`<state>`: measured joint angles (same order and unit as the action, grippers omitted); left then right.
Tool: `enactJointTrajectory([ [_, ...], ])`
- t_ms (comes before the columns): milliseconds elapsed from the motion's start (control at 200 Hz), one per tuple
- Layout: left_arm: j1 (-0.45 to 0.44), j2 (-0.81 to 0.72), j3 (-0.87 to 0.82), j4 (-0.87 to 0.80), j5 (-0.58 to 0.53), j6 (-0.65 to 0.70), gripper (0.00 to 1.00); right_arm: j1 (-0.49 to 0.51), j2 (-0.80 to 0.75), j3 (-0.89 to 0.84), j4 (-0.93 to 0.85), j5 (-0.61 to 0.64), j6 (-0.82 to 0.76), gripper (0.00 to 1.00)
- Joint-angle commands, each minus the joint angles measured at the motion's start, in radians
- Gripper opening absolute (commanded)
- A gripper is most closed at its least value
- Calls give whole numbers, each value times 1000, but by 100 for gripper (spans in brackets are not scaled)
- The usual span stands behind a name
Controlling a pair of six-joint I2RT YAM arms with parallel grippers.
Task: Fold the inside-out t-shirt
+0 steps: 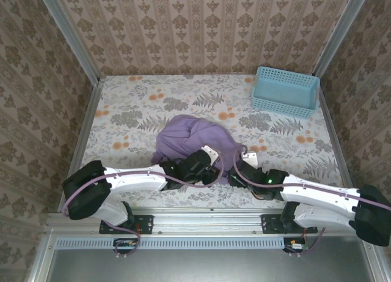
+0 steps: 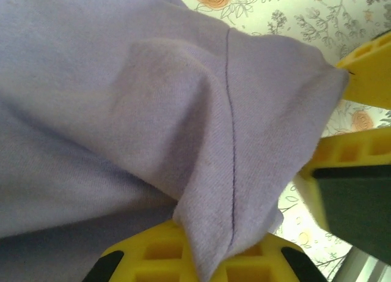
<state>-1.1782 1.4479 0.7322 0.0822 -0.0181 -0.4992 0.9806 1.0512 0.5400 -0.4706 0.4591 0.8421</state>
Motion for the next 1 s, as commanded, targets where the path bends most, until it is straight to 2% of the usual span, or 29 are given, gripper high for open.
enactJointTrajectory([
  [0,-15,-15,-8,72,52,17,12,-3,72,76,23,134,38,79],
  [110,-17,-19,-10,73,58,16,15,-59,134,107,-55,174,97,78],
  [170,-16,-23,-18,81,56,18,17,-85,137,104,-95,183,105,71],
  [305,0,-18,-15,63,47,25,31,-110,95,82,-208,204,135,60],
  [425,37,-33,-11,50,40,32,49,-121,37,38,-286,174,177,60],
  [540,108,-14,22,31,71,30,57,-139,-18,-19,-301,108,224,59],
  [685,157,92,118,-72,29,51,68,-153,-94,-38,-366,82,283,57],
  [860,222,289,248,-204,37,34,69,-153,-143,-20,-306,53,217,55],
  [995,244,360,281,-244,8,16,70,-135,-106,-17,-152,-47,147,64],
])
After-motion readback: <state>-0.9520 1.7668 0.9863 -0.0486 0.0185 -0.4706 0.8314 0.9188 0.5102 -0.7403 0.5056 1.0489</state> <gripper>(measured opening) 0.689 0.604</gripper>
